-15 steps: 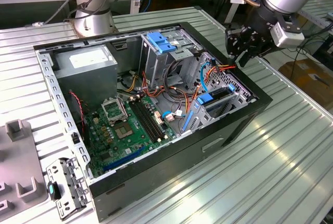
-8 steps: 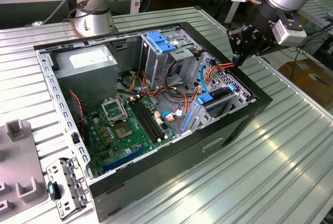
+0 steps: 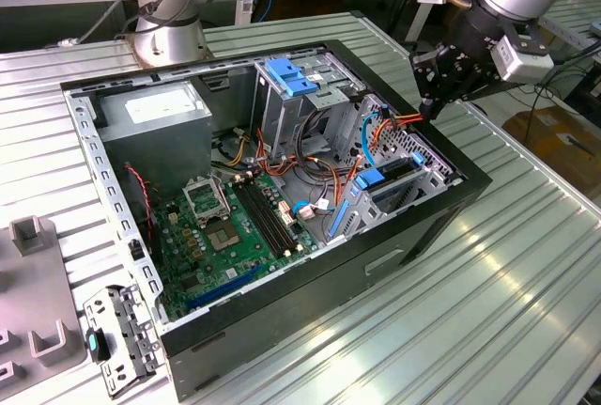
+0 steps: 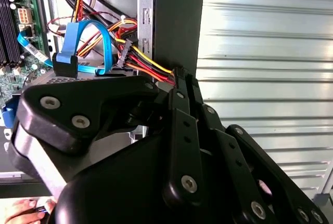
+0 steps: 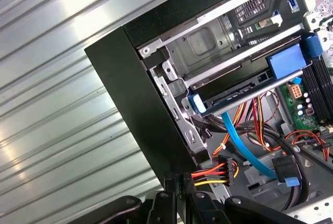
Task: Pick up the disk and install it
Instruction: 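Insert the first disk wire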
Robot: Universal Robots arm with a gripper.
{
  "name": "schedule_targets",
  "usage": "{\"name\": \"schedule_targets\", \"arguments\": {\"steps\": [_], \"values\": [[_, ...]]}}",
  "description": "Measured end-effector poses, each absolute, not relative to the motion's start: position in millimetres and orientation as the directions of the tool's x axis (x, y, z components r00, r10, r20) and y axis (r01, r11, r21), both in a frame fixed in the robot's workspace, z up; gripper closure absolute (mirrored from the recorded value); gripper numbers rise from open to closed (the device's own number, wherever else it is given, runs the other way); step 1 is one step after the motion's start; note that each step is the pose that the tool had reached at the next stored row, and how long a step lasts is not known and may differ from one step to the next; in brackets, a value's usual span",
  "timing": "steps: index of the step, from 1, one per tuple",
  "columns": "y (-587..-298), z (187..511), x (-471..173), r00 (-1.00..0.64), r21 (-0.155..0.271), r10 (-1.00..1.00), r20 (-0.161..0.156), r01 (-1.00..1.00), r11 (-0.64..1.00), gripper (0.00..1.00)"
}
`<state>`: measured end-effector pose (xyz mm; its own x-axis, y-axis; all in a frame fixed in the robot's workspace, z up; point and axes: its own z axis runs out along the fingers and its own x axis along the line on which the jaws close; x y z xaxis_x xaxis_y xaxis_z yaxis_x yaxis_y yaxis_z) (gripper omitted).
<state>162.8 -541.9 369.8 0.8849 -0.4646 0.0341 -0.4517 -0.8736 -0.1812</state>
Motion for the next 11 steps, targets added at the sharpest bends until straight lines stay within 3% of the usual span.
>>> {"name": "schedule_targets", "arguments": {"steps": [5,6,11], "values": [[-541.8,369.2,162.8,0.885,-0.179,-0.465,0.035,-0.452,-0.874,0.82],[-541.8,368.5,162.8,0.885,-0.176,-0.464,0.036,-0.452,-0.875,0.76],[-541.9,365.8,162.9,0.885,-0.137,-0.462,0.056,-0.452,-0.881,0.76]]}}
